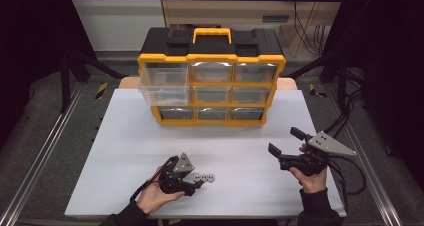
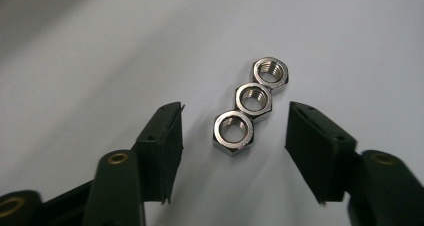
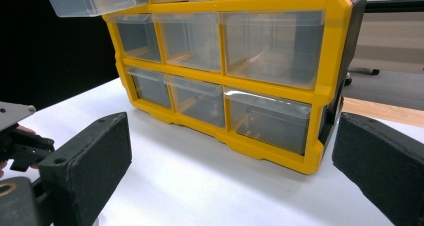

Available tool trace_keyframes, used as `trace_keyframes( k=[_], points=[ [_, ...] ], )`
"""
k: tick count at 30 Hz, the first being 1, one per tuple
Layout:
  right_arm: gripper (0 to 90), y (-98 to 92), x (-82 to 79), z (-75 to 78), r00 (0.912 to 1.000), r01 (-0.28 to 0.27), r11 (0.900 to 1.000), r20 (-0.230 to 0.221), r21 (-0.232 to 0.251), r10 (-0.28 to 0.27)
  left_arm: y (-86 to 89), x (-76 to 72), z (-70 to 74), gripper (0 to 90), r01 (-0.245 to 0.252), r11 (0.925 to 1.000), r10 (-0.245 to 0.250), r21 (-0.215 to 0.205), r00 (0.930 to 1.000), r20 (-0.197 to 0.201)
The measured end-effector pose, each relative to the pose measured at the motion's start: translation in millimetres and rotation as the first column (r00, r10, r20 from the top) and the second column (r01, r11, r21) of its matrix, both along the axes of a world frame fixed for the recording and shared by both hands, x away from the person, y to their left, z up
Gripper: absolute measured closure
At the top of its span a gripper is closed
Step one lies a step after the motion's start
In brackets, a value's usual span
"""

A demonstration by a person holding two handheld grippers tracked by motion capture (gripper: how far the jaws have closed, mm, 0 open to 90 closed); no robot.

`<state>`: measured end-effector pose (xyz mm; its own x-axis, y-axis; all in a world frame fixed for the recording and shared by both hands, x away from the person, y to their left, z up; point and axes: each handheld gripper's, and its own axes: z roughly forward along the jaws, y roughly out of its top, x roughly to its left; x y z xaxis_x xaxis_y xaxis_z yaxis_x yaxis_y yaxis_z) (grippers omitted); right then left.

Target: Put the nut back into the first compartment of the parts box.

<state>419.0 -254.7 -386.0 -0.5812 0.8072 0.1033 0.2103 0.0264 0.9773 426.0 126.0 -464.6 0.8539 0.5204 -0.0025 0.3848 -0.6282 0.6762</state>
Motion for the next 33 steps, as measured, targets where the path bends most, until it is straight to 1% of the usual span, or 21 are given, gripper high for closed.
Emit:
trace_keyframes(
  k=[2,4,9,10,13,14,15,18,21,22,23,24,28,33],
  points=[
    [2.9,-0.2,-0.3,0.1,1.0,-0.001,1.0,-0.001,0.001,0.001,-0.6,0.0,-0.5,45.7,0.009,1.0,-0.009,0.004,1.0,0.003],
    [2.9,-0.4,-0.3,0.2,1.0,0.001,1.0,0.001,-0.002,-0.001,-1.5,-0.5,-0.8,50.4,0.011,0.9999,-0.011,-0.001,0.9999,0.004],
    [2.9,0.2,-0.3,0.0,1.0,-0.001,1.0,-0.005,-0.001,0.001,-3.4,-1.0,-2.4,56.3,0.017,0.9998,-0.017,0.013,0.9998,0.014],
    [2.9,0.2,-0.3,0.0,1.0,-0.002,1.0,-0.006,0.0,0.002,-3.5,-0.9,-2.6,57.5,0.019,0.9997,-0.019,0.013,0.9998,0.01],
    [2.9,0.2,0.1,0.0,1.0,-0.001,1.0,0.001,0.0,0.001,-4.5,-0.7,-4.1,59.8,0.022,0.9995,-0.022,0.023,0.9997,0.007],
    [3.0,0.2,0.0,0.1,1.0,-0.001,1.0,0.002,0.002,0.001,-4.2,0.0,-4.3,60.5,0.028,0.9989,-0.028,0.037,0.9996,0.008],
    [2.9,0.2,0.0,0.1,1.0,-0.001,1.0,0.002,0.002,0.001,-4.3,0.3,-4.7,61.0,0.028,0.9988,-0.028,0.04,0.9996,0.008],
    [3.0,0.4,-0.3,0.2,1.0,-0.001,1.0,-0.001,0.003,0.001,-4.7,0.8,-5.9,62.7,0.027,0.9991,-0.027,0.031,0.9996,-0.006],
    [3.0,0.4,0.0,0.0,1.0,-0.002,1.0,0.001,0.0,0.002,-4.2,1.1,-5.8,63.4,0.024,0.9992,-0.024,0.032,0.9997,-0.005],
    [3.0,0.5,-0.1,0.0,1.0,-0.002,1.0,-0.001,-0.001,0.002,-4.3,0.9,-6.4,63.9,0.02,0.9996,-0.02,0.021,0.9998,-0.009],
    [3.0,0.5,-0.1,0.0,1.0,-0.004,1.0,-0.001,0.0,0.004,-3.7,1.3,-6.4,64.6,0.021,0.9995,-0.021,0.024,0.9996,-0.016],
    [3.0,0.6,-0.2,0.1,1.0,-0.005,1.0,0.001,0.0,0.005,-2.9,1.7,-6.2,65.4,0.024,0.9993,-0.023,0.03,0.9996,-0.015],
    [3.0,0.7,-0.7,0.5,1.0,-0.003,1.0,-0.002,0.004,0.003,-1.8,2.1,-6.6,68.8,0.023,0.9994,-0.023,0.024,0.9996,-0.019],
    [3.0,0.9,-0.1,0.2,1.0,-0.007,1.0,0.003,0.002,0.007,-2.3,1.4,-6.8,69.2,0.017,0.9995,-0.017,0.026,0.9998,-0.015]
  ],
)
